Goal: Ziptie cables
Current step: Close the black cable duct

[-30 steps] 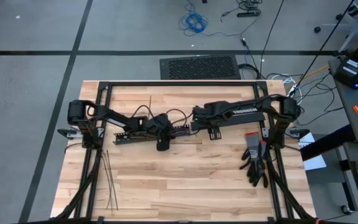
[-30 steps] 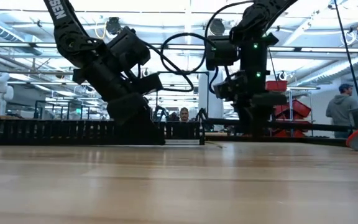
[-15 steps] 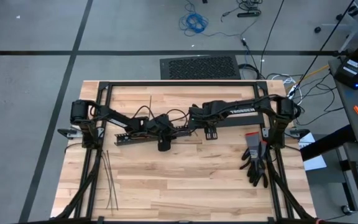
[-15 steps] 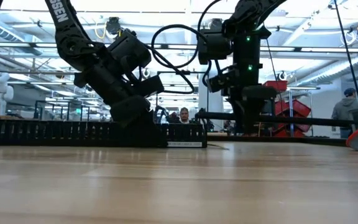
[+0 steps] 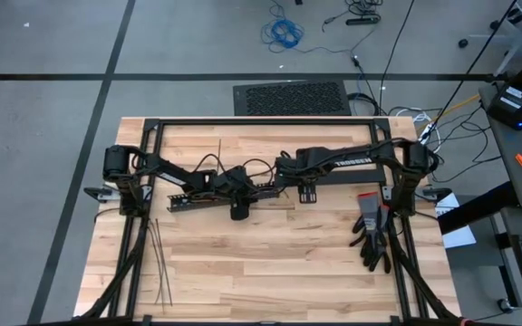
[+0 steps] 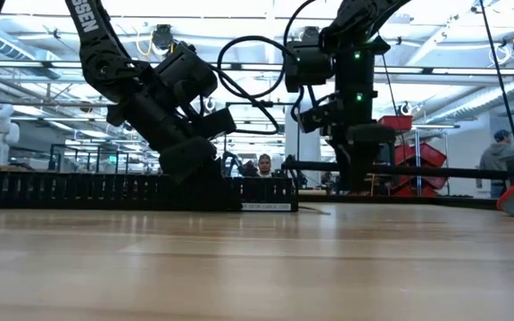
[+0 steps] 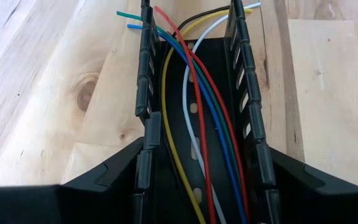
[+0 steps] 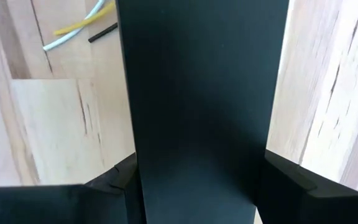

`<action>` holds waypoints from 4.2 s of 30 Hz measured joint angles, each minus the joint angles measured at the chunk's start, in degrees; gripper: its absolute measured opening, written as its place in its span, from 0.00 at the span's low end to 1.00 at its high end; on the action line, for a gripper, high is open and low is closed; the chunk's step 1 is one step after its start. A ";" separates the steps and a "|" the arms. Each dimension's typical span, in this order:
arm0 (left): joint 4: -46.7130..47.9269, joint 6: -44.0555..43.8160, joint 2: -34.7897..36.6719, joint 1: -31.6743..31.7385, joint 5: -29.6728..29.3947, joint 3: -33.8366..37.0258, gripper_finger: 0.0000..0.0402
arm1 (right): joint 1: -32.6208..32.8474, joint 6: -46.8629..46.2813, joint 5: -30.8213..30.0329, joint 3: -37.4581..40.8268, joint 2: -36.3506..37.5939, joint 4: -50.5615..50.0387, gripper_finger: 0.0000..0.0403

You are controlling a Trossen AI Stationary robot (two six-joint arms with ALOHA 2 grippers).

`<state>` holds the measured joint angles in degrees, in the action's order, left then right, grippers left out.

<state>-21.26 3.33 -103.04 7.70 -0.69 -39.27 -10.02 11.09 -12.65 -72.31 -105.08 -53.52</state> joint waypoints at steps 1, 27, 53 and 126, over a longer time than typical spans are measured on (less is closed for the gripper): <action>-0.01 0.00 0.00 0.00 0.00 0.00 0.63 | 0.17 -0.03 -0.38 0.00 -0.27 -0.03 0.52; 0.21 0.21 -0.07 -0.02 -0.77 0.07 0.63 | 2.79 -2.75 -1.44 -5.40 -5.33 -7.02 0.52; -0.52 0.15 -0.11 0.02 -1.07 0.17 0.63 | 4.54 -4.62 -3.95 -5.46 -8.54 -8.17 0.52; -2.10 -1.49 -0.13 0.02 -2.79 0.07 0.63 | 4.50 -5.90 -7.98 -18.95 -21.09 -19.52 0.55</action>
<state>-23.36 1.85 -103.18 7.73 -3.48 -39.20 -5.52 5.19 -20.62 -91.26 -126.17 -73.04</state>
